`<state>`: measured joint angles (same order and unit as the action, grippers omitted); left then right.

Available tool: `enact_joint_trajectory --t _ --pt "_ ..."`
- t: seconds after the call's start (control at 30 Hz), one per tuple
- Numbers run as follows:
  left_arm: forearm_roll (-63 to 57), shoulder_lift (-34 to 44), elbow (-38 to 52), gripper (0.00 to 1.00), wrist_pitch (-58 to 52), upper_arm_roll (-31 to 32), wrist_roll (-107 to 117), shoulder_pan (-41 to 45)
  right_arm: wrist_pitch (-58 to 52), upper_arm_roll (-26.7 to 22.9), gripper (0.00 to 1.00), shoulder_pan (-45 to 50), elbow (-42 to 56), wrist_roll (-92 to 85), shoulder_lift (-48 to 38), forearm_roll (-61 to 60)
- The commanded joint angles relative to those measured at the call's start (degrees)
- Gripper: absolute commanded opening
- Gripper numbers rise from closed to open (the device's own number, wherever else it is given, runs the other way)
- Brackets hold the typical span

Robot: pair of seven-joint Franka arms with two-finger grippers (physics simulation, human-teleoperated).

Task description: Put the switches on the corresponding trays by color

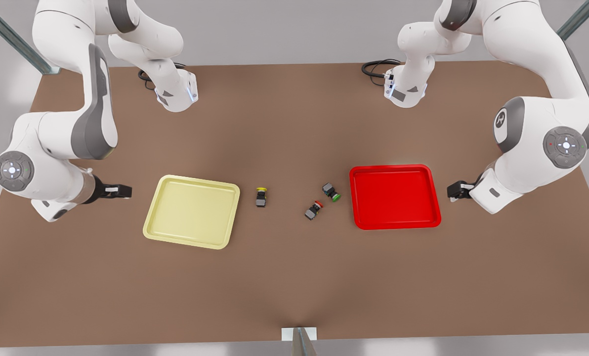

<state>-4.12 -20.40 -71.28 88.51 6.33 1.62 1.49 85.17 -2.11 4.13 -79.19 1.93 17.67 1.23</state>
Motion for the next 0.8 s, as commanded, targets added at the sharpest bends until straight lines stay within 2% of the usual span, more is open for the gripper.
enact_joint_trajectory --t 0.0,0.13,0.2,0.27,0.5,0.7,0.77 --pt "-0.1 0.0 0.0 1.00 0.0 0.0 0.1 0.0 0.0 0.0 1.00 0.0 0.0 0.0 0.0 0.0" --pt "0.1 -1.8 -1.0 1.00 1.0 0.7 -0.2 1.8 -0.1 0.0 1.00 -0.3 -0.1 -0.7 0.2 -0.3" --pt "0.4 -2.5 -6.3 1.00 6.6 0.7 -0.7 4.0 0.0 1.0 1.00 0.2 -0.1 0.3 0.6 -0.4" --pt "0.5 -3.9 -8.5 1.00 9.6 0.7 -4.2 6.4 0.0 2.2 1.00 1.7 -0.3 3.3 3.3 -5.4" --pt "-0.2 -12.7 -8.5 1.00 17.0 0.6 -9.6 14.3 4.8 4.7 1.00 6.9 -0.4 12.7 6.1 -5.1" --pt "0.6 -16.9 -8.3 1.00 20.2 0.7 -1.7 20.7 5.6 4.7 1.00 7.7 -0.4 12.7 6.6 -4.9" --pt "0.8 -18.2 -8.0 1.00 21.4 0.7 -0.1 22.0 5.7 6.8 1.00 7.9 -0.2 13.9 7.3 -4.7"
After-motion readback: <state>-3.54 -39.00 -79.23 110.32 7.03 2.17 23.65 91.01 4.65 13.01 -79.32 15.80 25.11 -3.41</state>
